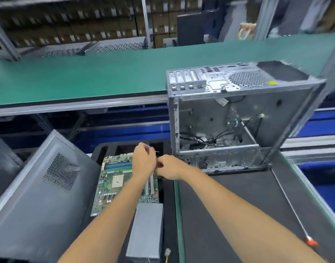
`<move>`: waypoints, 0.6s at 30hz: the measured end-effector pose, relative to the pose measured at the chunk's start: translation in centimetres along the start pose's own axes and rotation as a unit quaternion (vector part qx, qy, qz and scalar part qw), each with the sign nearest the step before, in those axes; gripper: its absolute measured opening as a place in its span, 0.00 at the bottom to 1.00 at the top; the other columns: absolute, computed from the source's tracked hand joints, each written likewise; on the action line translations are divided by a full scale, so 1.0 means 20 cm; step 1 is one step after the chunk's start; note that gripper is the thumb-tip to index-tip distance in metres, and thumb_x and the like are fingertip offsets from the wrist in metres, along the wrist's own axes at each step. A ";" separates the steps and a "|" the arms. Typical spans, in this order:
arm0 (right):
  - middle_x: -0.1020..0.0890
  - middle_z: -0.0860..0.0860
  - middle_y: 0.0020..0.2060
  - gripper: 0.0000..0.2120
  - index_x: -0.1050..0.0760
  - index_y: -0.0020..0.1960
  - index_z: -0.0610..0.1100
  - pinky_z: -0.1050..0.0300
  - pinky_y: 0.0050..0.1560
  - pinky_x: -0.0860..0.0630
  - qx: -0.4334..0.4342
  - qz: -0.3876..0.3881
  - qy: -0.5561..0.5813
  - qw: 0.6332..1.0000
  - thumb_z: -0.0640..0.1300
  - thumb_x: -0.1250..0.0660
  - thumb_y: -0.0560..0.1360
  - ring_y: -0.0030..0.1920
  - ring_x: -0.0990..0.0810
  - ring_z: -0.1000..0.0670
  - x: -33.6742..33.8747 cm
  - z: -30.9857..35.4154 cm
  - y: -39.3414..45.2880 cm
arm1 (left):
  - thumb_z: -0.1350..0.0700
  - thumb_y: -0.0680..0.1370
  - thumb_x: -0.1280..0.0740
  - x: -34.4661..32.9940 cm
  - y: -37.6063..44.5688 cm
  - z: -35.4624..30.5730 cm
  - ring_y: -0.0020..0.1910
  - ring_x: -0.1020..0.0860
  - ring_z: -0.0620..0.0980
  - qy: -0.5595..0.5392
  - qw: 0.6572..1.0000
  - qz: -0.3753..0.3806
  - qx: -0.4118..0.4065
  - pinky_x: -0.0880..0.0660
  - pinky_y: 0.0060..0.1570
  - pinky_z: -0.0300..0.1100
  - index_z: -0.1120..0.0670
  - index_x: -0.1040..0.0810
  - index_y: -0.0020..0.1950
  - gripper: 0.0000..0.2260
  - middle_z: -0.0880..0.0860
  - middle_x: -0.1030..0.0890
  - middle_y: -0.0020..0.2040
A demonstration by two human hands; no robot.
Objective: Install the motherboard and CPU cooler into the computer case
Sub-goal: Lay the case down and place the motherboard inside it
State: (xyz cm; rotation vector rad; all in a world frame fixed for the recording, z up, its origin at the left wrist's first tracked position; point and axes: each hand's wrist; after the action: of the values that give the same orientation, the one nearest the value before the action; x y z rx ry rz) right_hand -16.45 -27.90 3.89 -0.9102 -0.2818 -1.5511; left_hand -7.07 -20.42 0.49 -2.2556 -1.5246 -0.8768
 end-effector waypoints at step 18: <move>0.18 0.41 0.45 0.07 0.24 0.48 0.39 0.51 0.43 0.25 -0.071 -0.149 -0.030 0.986 0.37 0.41 0.77 0.40 0.23 0.45 0.55 -0.80 -0.66 | 0.58 0.73 0.35 -0.49 -0.44 -0.51 0.46 0.29 0.53 0.256 0.931 0.067 -0.249 0.30 0.46 0.45 0.58 0.25 0.48 0.06 0.54 0.26 0.44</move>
State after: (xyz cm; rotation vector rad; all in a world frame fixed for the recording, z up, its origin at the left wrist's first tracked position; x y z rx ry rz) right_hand -33.93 -43.50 5.09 -1.0645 -0.3683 -1.8395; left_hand -20.94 -29.58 1.40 -2.1383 -0.9730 -1.7972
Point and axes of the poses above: each hand's wrist, its own y-axis towards the middle knuckle, its own x-axis out of the back of the hand, z = x × y
